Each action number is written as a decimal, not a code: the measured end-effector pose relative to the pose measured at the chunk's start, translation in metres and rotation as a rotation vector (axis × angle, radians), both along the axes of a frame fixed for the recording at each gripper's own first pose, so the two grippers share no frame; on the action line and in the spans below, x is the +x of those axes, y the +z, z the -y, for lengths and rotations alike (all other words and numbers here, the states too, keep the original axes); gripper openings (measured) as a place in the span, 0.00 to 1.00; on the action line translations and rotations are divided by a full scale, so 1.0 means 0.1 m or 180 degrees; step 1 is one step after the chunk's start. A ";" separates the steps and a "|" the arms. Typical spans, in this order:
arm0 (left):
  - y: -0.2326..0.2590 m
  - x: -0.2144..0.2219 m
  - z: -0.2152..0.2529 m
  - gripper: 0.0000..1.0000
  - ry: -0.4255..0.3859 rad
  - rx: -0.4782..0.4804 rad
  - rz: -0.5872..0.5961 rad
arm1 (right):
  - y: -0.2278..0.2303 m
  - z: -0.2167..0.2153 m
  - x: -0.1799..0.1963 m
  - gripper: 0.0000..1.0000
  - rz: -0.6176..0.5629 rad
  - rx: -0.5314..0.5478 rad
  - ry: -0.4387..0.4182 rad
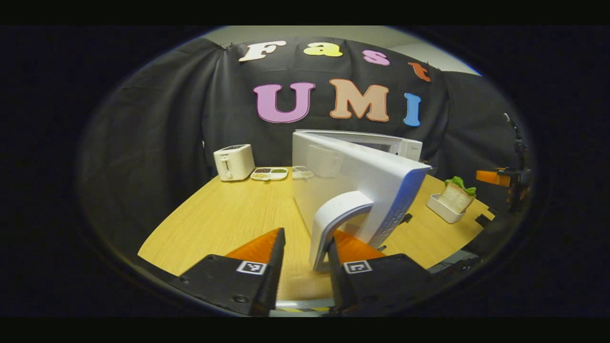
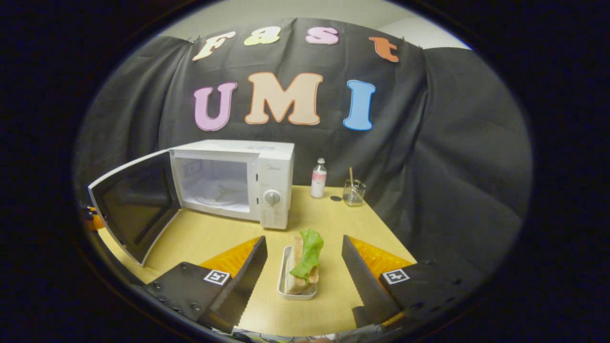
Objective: Open the microwave oven with the left hand, put the food in, and close the microwave oven.
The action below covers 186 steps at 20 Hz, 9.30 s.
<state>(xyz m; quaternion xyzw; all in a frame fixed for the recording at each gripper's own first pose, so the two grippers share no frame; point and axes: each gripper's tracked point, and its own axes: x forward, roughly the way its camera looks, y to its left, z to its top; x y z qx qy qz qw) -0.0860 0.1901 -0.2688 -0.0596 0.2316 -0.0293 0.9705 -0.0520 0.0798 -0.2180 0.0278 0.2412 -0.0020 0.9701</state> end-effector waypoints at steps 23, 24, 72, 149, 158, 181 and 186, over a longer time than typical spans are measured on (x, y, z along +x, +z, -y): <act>0.36 -0.53 -0.17 0.96 0.0303 0.0062 0.0045 | -1.04 -0.19 -0.01 0.48 -0.0745 0.0108 -0.0040; 0.38 -0.54 -0.17 0.96 0.0306 0.0068 0.0057 | -1.08 -0.19 0.04 0.42 -0.0752 0.0091 -0.0049; 1.05 -1.08 -0.54 0.97 0.0778 -0.0066 0.0069 | -0.44 -3.39 2.22 0.26 -0.1239 0.3828 -0.1328; 0.55 -0.24 -0.48 0.00 0.0526 0.0737 0.0091 | 2.62 -0.61 0.73 0.93 0.1454 0.0464 0.0416; 0.36 -0.06 -0.13 0.00 0.0333 0.0674 -0.0025 | 2.67 -0.35 0.70 1.00 0.1463 0.0332 0.0318; 0.32 0.58 1.04 0.00 -0.0198 0.0411 -0.0025 | 2.31 0.28 0.39 0.93 0.1165 0.0139 0.0093; 0.33 0.82 1.26 0.00 -0.0292 0.0384 0.0022 | 2.33 0.42 0.35 0.93 0.1186 0.0108 0.0034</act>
